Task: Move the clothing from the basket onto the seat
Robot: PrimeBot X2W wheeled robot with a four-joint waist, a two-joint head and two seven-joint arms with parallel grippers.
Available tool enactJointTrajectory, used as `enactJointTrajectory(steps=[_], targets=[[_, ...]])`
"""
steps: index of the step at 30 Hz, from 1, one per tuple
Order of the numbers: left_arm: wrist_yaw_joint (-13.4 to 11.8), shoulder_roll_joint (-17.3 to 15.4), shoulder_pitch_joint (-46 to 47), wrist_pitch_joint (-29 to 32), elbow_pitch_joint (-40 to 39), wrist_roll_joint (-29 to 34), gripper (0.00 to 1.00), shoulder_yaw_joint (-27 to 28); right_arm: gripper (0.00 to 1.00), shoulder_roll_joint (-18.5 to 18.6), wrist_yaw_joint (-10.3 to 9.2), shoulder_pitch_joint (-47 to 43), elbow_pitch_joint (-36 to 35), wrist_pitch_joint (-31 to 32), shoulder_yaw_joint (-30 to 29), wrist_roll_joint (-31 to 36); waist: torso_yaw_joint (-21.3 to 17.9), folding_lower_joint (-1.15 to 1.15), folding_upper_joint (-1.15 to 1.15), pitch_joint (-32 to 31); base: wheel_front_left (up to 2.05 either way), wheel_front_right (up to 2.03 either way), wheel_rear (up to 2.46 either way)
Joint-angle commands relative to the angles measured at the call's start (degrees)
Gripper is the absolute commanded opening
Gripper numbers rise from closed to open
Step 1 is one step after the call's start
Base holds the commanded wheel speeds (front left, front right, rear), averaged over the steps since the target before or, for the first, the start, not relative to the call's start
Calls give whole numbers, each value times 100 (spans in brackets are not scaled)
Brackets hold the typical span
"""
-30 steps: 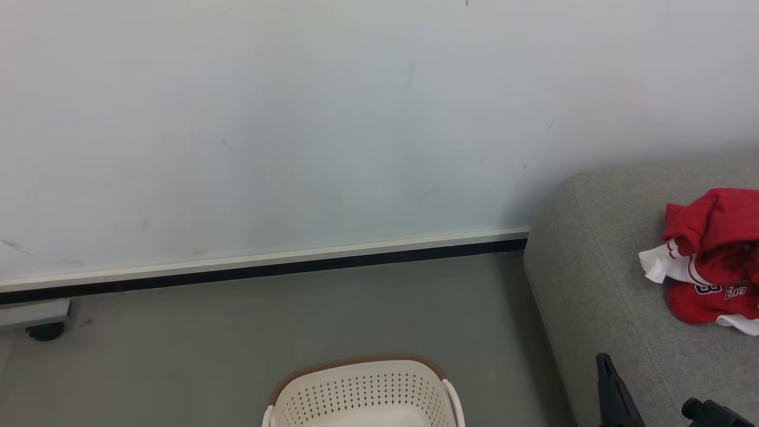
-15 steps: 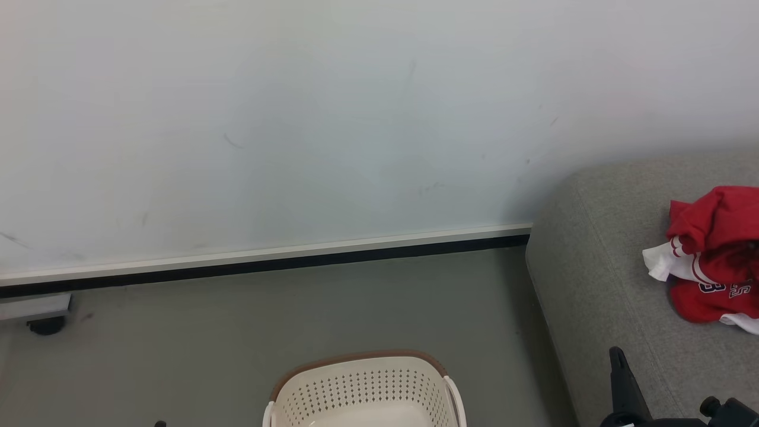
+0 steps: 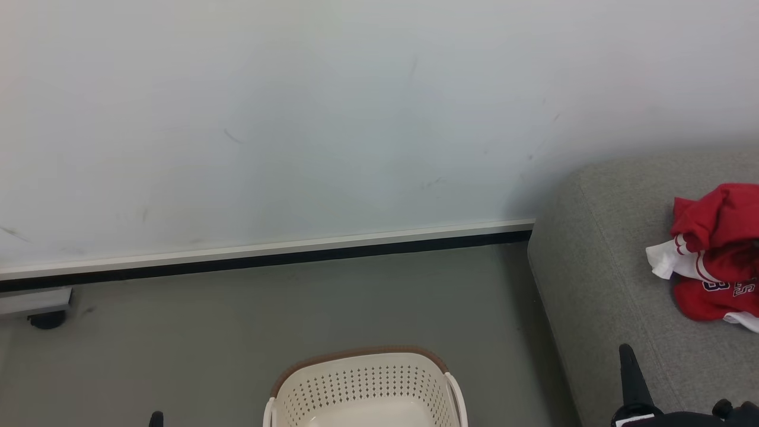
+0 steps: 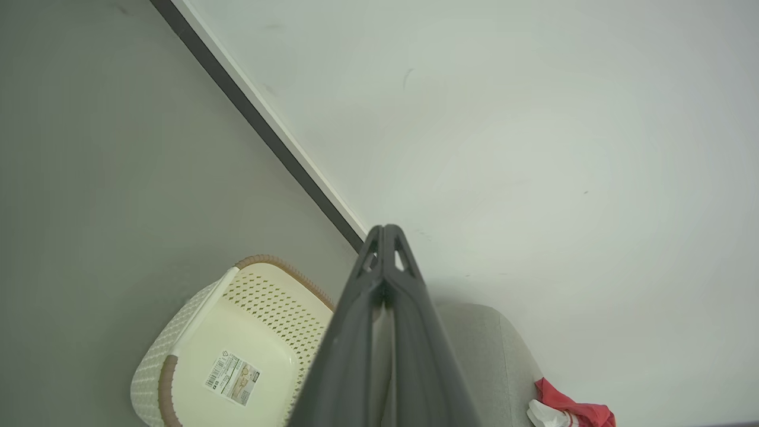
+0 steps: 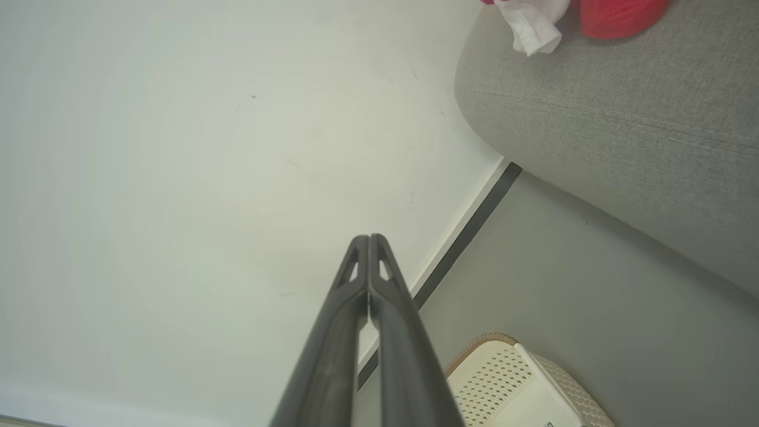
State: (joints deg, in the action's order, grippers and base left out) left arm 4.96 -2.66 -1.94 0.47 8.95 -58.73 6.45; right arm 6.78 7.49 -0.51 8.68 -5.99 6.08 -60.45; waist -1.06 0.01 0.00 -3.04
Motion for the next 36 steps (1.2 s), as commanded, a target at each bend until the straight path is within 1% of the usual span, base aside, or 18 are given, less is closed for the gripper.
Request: enactJointTrajectory(steps=[1, 25, 36], targets=[[45, -29, 174, 66, 4, -269, 0, 34, 0, -17, 1, 118, -14, 45, -64, -264, 5, 0, 0, 13, 0, 0, 0], [144, -31, 490, 466, 248, -1634, 0, 149, 0, -101, 1, 275, 110, 344, -371, -1677, 43, -1, 0, 128, 0, 0, 0], [176, -32, 603, 613, 331, -2112, 0, 182, 0, -138, 1, 330, 164, 449, -487, -2169, 59, -1, 0, 175, 0, 0, 0]])
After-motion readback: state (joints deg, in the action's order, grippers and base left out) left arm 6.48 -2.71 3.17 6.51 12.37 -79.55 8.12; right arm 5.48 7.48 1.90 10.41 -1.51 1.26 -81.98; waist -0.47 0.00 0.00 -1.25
